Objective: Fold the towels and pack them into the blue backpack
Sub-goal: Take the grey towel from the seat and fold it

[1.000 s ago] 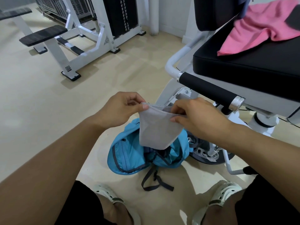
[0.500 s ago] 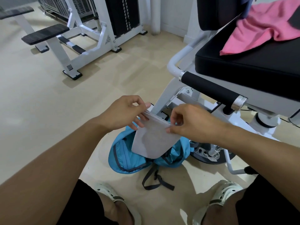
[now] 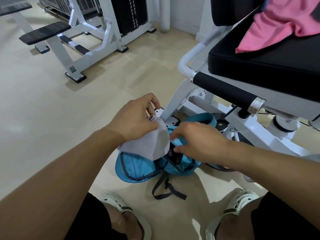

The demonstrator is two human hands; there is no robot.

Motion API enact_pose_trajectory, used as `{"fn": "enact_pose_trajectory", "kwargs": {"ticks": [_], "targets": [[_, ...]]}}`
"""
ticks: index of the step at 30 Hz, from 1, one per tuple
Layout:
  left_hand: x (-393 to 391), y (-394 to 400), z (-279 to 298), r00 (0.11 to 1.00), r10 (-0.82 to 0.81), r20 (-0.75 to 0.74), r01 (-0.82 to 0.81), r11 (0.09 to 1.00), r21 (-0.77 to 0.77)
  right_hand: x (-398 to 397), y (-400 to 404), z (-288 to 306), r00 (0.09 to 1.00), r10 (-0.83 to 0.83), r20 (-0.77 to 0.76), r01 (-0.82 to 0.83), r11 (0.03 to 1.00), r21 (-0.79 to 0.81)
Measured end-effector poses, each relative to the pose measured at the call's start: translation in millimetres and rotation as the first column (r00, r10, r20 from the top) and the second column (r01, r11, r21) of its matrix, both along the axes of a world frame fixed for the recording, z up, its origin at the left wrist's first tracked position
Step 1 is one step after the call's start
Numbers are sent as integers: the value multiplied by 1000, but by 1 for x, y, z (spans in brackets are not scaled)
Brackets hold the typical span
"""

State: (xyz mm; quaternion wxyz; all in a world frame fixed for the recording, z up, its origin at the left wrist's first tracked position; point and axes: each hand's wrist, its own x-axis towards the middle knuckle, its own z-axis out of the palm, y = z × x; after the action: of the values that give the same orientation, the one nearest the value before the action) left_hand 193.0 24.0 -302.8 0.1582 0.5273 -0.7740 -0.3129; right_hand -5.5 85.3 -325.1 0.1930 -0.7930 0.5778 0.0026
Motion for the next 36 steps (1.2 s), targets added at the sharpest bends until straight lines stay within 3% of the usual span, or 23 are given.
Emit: {"fn": "enact_pose_trajectory", "kwargs": {"ticks": [3,11,17,21,27,36], "targets": [[-2,4,7,1000,-18,-14,18,1000,-15,-9,-12,-6,977,-149,150,149,989,7],[-11,12,14,983,-86,-161,91,996,21,-2,-23,-16,927,-108,360,76,992,102],[-7,11,15,981,-26,-192,20,999,-30,-3,-29,-28,914,-146,378,100,985,138],[-6,8,13,974,108,-201,-124,990,-70,-6,-32,-38,938,-134,320,96,987,131],[-5,3,13,913,262,-312,-284,959,-27,-5,-27,-55,956,-86,281,12,967,256],[0,3,17,898,204,-389,-210,977,27,1,-25,-56,929,-109,354,25,972,235]]}}
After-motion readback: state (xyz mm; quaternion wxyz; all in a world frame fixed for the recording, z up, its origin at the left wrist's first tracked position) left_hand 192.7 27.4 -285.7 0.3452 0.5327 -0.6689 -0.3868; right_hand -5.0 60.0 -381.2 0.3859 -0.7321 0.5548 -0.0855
